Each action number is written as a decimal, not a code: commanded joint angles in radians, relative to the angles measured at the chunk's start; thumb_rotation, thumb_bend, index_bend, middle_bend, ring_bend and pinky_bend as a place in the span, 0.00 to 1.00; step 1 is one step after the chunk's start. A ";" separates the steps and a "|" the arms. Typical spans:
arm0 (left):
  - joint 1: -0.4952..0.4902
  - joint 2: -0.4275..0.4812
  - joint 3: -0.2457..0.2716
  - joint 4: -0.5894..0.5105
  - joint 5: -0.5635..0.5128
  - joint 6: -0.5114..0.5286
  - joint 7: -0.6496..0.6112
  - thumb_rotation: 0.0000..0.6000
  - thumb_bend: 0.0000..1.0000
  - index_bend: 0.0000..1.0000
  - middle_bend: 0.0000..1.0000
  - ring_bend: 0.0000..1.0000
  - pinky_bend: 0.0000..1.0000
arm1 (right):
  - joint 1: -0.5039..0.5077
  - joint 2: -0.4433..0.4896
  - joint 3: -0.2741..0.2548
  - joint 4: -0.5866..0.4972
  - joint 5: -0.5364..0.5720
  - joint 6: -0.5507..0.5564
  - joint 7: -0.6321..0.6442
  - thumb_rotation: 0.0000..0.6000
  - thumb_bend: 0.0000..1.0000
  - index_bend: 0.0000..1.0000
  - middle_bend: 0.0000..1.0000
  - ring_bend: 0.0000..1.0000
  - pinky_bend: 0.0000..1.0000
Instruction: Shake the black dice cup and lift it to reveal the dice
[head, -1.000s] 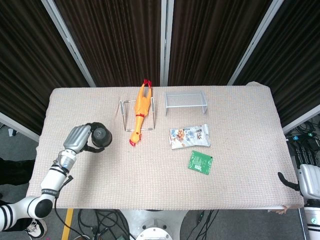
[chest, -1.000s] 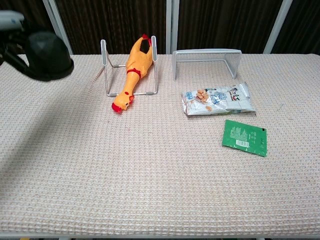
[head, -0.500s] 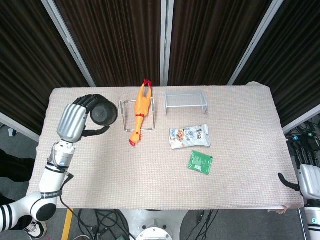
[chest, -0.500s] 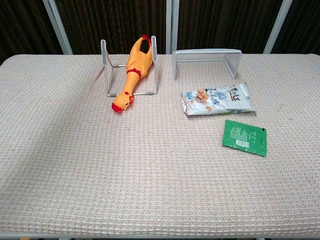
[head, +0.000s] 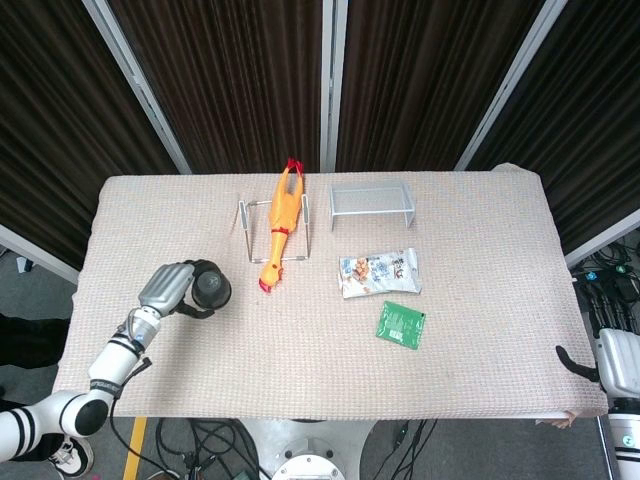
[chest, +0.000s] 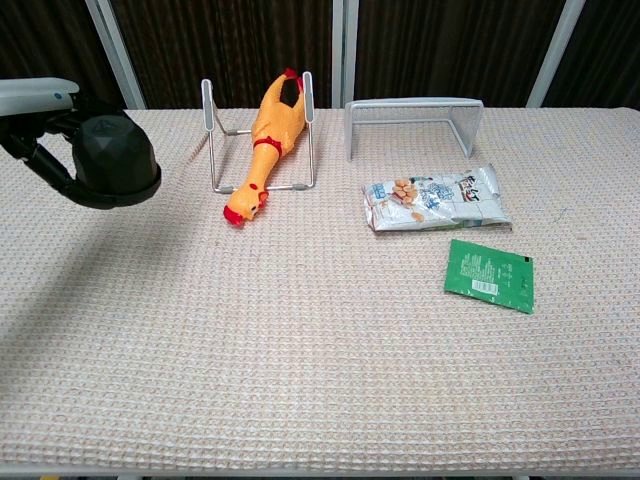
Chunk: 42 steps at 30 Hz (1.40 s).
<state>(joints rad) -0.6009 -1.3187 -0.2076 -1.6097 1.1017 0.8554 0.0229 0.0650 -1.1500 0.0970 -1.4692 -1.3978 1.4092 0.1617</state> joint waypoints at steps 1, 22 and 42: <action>0.008 -0.028 -0.026 0.051 0.019 0.157 -0.056 1.00 0.26 0.40 0.49 0.29 0.34 | -0.001 0.000 0.000 0.002 0.003 -0.002 0.002 1.00 0.16 0.00 0.00 0.00 0.00; -0.163 -0.188 -0.199 0.184 -0.084 0.195 0.136 1.00 0.27 0.40 0.49 0.29 0.34 | 0.005 -0.015 -0.001 0.026 0.022 -0.034 0.013 1.00 0.16 0.00 0.00 0.00 0.00; -0.050 -0.118 -0.037 -0.101 0.168 0.068 -0.091 1.00 0.26 0.40 0.49 0.29 0.34 | 0.005 -0.019 0.000 0.037 0.030 -0.043 0.019 1.00 0.16 0.00 0.00 0.00 0.00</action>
<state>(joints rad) -0.6855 -1.4400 -0.2782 -1.7727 1.2347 0.9241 0.0251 0.0703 -1.1686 0.0963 -1.4349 -1.3706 1.3689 0.1789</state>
